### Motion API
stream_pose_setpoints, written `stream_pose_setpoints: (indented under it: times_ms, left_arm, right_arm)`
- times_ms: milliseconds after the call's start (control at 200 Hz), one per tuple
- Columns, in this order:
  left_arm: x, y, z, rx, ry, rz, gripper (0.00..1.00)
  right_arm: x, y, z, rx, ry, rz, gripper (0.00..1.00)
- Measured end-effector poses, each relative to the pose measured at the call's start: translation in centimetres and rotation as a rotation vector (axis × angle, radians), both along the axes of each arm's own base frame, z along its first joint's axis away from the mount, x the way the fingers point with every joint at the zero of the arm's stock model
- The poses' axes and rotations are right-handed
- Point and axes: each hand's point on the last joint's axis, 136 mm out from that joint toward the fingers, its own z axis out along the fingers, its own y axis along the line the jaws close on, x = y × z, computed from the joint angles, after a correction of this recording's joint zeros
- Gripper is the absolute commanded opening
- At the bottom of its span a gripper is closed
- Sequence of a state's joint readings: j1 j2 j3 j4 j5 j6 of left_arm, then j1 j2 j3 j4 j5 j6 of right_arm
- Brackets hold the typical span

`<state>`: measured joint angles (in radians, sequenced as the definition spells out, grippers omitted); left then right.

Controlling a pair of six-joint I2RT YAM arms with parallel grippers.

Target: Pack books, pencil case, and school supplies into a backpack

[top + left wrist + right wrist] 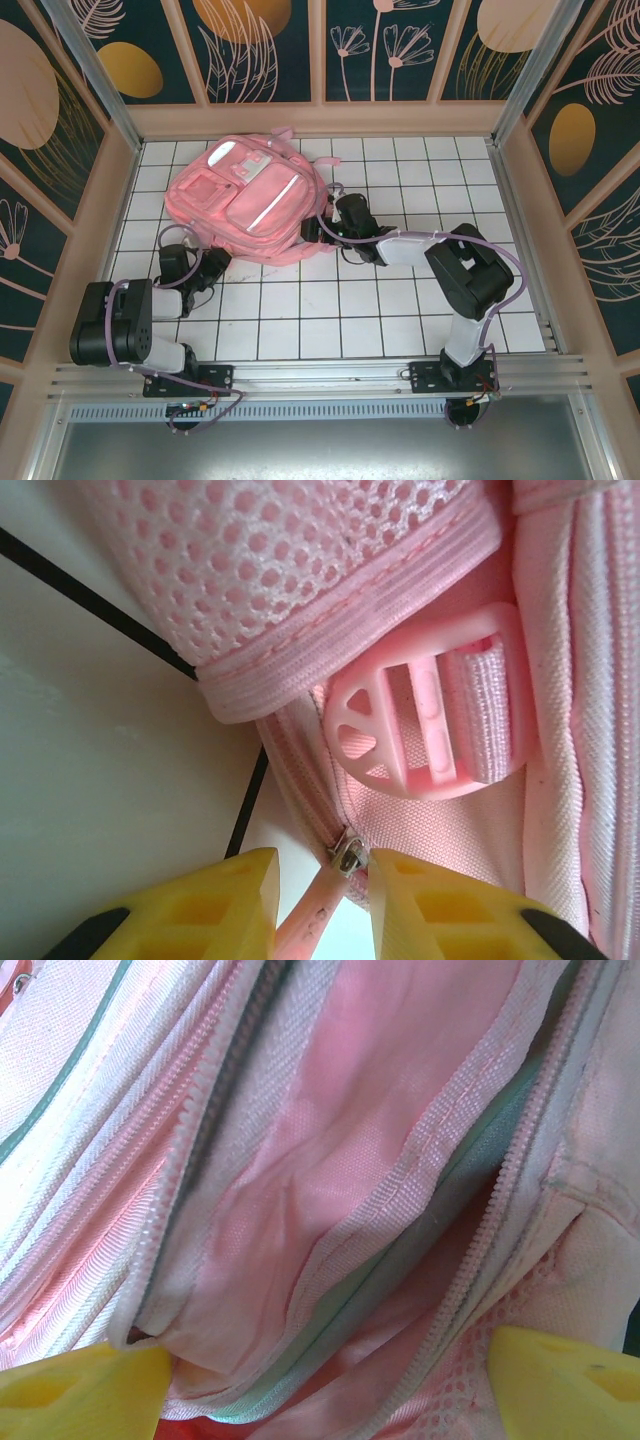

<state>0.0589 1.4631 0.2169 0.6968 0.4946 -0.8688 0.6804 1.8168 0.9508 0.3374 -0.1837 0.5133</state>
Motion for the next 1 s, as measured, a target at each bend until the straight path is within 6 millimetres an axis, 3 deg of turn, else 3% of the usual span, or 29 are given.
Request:
stream_pose_setpoints:
  times_ms: [455, 676, 751, 996]
  left_arm:
    - [-0.6, -2.1, -0.1, -0.003, -0.004, -0.088, 0.26]
    - [-0.6, -2.0, -0.5, 0.013, 0.009, -0.089, 0.13]
    - [-0.8, -1.9, -0.7, 0.024, 0.022, -0.087, 0.00]
    - [-1.0, -1.1, -0.1, 0.122, 0.029, -0.058, 0.00]
  right_arm:
    - [0.0, 0.0, 0.0, 0.007, 0.009, -0.008, 0.83]
    - [0.0, 0.0, 0.0, 0.009, 0.011, -0.009, 0.83]
    - [0.0, 0.0, 0.0, 0.010, 0.010, -0.009, 0.83]
    - [-0.1, 0.1, 0.0, 0.013, 0.011, -0.005, 0.83]
